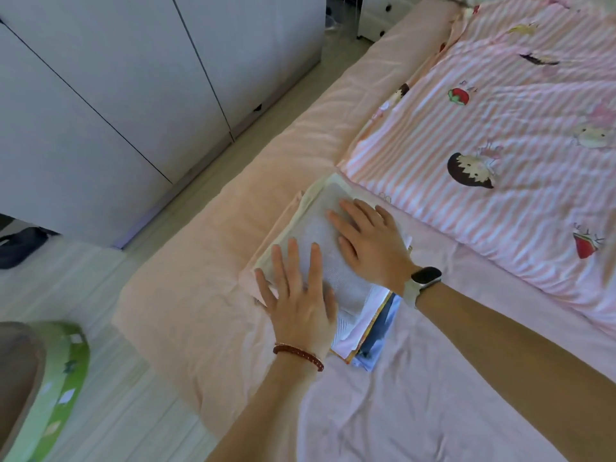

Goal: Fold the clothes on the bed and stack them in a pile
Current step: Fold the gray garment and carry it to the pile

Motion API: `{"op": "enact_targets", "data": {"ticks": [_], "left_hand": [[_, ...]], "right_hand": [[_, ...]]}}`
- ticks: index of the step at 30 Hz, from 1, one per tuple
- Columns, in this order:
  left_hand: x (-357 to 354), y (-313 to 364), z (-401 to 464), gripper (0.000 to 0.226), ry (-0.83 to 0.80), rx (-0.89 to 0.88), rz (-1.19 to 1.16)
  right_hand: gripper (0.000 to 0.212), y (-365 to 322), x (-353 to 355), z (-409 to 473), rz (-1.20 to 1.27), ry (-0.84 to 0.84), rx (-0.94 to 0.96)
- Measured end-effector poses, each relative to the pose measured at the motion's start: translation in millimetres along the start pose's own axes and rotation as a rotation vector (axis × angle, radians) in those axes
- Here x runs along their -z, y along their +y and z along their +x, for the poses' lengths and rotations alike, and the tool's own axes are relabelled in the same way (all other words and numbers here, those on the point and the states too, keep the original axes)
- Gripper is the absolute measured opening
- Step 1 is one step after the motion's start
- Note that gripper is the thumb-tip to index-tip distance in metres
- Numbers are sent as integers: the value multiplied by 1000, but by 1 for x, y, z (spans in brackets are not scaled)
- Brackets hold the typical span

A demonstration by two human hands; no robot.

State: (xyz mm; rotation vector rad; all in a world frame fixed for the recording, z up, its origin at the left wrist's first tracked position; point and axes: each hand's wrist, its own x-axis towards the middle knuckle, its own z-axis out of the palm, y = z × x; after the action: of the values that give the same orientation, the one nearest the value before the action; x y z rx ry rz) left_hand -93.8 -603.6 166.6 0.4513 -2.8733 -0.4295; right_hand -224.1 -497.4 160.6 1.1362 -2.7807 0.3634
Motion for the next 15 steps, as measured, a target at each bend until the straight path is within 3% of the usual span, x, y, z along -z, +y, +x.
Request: {"op": "enact_targets", "data": {"ticks": [2,4,7,15], "left_hand": [[-6,-4,3,64,-184,-1,23],[-16,-10,4,76,-331,75,23],[-37,-18,6,77,-350,67,73],[-39,-4,13,75,-351,40,100]], "right_hand": [[46,3,-4,2,-39,-43,57],[50,8,-10,6,-46,-200,32],[57,18,-29,7,-80,-381,-7],[58,31,-36,5,-98,-424,-22]]}}
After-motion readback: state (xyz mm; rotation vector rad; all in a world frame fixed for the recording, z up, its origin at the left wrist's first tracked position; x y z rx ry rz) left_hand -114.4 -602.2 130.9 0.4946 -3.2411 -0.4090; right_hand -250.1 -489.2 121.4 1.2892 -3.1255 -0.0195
